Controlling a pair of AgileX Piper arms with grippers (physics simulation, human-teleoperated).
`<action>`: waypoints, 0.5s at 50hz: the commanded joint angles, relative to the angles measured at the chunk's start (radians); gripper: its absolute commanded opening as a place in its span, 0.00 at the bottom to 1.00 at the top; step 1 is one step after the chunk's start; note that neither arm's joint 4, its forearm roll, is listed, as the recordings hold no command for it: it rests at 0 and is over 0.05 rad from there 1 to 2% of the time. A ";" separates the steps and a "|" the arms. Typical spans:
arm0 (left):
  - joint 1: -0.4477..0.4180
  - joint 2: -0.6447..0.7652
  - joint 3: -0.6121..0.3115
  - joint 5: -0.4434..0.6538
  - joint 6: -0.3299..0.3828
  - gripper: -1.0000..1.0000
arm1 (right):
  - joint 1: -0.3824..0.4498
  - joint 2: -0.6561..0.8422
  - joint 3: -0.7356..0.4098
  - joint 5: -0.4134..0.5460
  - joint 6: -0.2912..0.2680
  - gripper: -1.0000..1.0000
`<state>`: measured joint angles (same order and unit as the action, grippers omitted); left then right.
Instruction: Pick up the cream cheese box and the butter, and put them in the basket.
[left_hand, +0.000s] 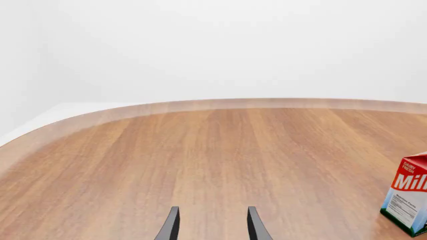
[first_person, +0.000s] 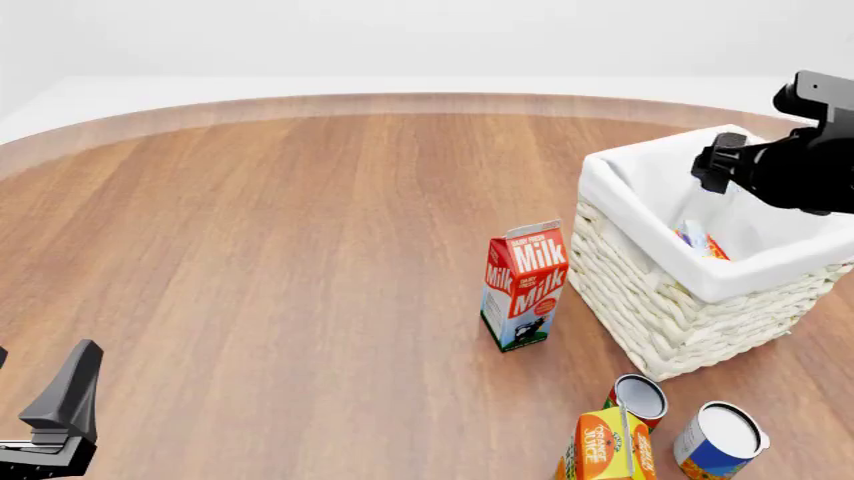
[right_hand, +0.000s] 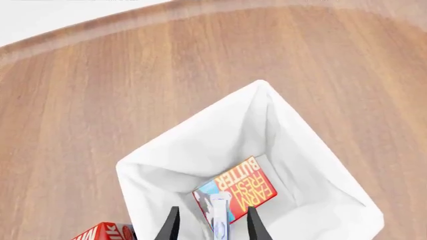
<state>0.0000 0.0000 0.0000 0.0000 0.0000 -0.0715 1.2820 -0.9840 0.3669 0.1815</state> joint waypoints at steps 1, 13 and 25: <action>0.000 0.000 0.000 0.000 0.000 1.00 | 0.000 -0.002 0.000 -0.005 -0.003 1.00; 0.000 0.000 0.000 0.000 0.000 1.00 | 0.015 -0.046 -0.046 0.064 -0.012 1.00; 0.000 0.000 0.000 0.000 0.000 1.00 | 0.031 -0.101 -0.102 0.137 -0.029 1.00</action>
<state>0.0000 0.0000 0.0000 0.0000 0.0000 -0.0518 1.2205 -1.0381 0.4430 0.1634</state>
